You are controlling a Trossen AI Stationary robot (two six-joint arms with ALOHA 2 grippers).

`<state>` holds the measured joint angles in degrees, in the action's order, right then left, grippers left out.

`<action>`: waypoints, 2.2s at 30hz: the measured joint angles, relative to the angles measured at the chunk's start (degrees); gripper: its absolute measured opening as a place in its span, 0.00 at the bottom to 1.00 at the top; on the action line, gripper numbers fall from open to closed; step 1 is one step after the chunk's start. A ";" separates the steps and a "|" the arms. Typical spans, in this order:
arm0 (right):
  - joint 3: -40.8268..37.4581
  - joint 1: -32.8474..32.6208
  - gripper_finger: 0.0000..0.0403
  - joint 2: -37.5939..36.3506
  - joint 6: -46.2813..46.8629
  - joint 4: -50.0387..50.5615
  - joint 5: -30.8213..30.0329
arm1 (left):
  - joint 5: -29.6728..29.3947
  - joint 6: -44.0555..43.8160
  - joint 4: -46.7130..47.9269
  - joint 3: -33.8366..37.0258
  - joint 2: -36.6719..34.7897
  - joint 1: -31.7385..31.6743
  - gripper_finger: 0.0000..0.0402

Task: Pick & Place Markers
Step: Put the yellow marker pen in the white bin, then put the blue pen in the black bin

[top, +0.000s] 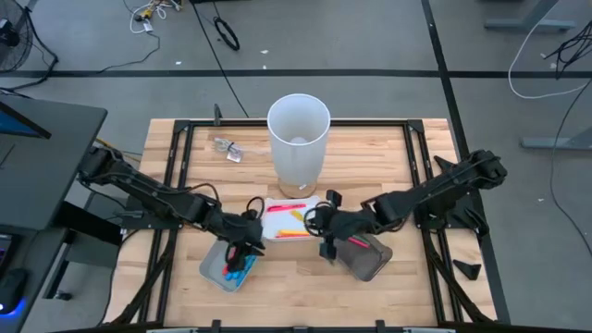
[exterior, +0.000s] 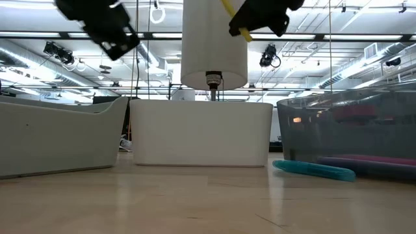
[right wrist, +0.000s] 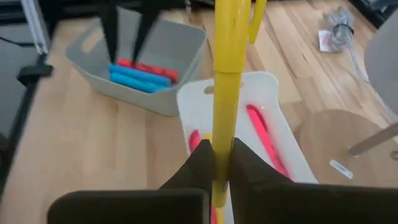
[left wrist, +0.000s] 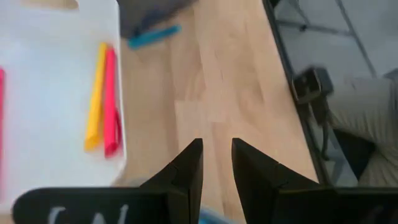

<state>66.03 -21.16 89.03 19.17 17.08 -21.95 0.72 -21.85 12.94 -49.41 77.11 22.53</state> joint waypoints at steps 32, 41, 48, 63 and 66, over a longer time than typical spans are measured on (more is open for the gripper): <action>27.90 11.21 0.04 30.32 -5.14 33.70 10.04 | -7.55 -4.79 9.37 8.50 -21.76 17.09 0.22; 28.32 11.22 0.04 31.64 -6.00 36.69 11.01 | -7.77 -4.49 8.54 8.50 -21.76 17.31 0.22; 28.32 11.22 0.19 31.63 -6.57 36.55 10.88 | -7.77 -4.52 8.79 8.50 -21.75 17.31 0.22; 28.31 10.77 0.52 29.86 -7.45 30.89 8.84 | -8.89 -4.50 8.54 8.48 -21.74 17.31 0.22; 27.39 9.36 0.52 28.00 -7.88 27.72 6.74 | -10.54 -4.53 7.92 8.48 -21.74 17.26 0.22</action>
<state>93.42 -11.79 117.03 11.29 44.80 -15.22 -9.81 -26.38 20.86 -40.93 55.37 39.78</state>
